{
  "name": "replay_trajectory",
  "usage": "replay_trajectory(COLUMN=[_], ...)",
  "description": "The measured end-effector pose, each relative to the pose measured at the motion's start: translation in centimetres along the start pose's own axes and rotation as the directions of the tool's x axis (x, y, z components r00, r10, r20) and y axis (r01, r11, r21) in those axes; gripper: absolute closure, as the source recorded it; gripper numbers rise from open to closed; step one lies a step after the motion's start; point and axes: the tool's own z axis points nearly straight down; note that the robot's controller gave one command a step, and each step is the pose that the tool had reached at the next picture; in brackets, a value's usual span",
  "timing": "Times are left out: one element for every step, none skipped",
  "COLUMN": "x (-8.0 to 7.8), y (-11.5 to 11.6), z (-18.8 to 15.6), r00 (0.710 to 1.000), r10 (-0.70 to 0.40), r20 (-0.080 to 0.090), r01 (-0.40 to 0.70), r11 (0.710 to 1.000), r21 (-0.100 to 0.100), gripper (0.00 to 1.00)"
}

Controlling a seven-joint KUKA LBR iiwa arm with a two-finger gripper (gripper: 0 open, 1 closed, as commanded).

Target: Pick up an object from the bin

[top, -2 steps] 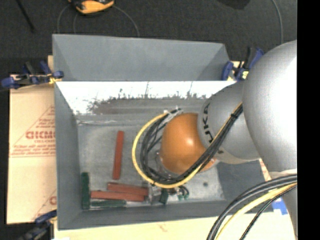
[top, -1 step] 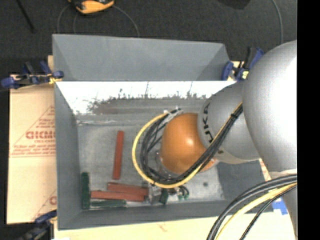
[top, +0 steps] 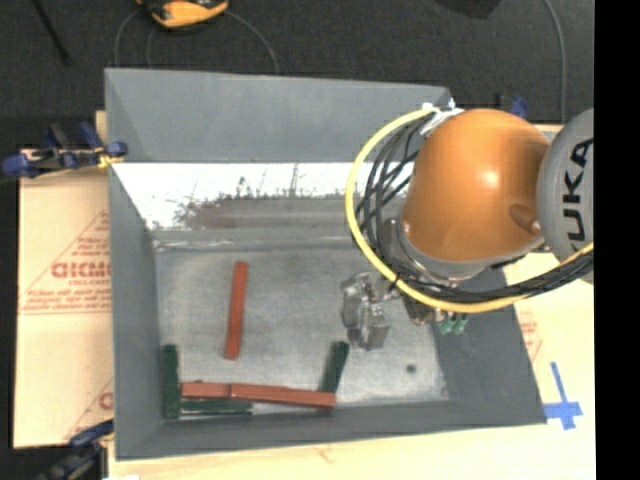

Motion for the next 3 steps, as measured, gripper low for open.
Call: replay_trajectory(x=[0.1, 0.1, -1.1], y=[0.1, 0.1, 2.2], z=[0.5, 0.5, 6.0], r00=[1.0, 1.0, 0.999], r10=[-0.003, -0.004, 0.05], r20=[-0.008, -0.008, -0.001], r01=[0.003, 0.004, -0.05], r11=[1.0, 1.0, 0.999], r21=[-0.001, -0.001, -0.003], gripper=[0.0, 0.0, 0.0])
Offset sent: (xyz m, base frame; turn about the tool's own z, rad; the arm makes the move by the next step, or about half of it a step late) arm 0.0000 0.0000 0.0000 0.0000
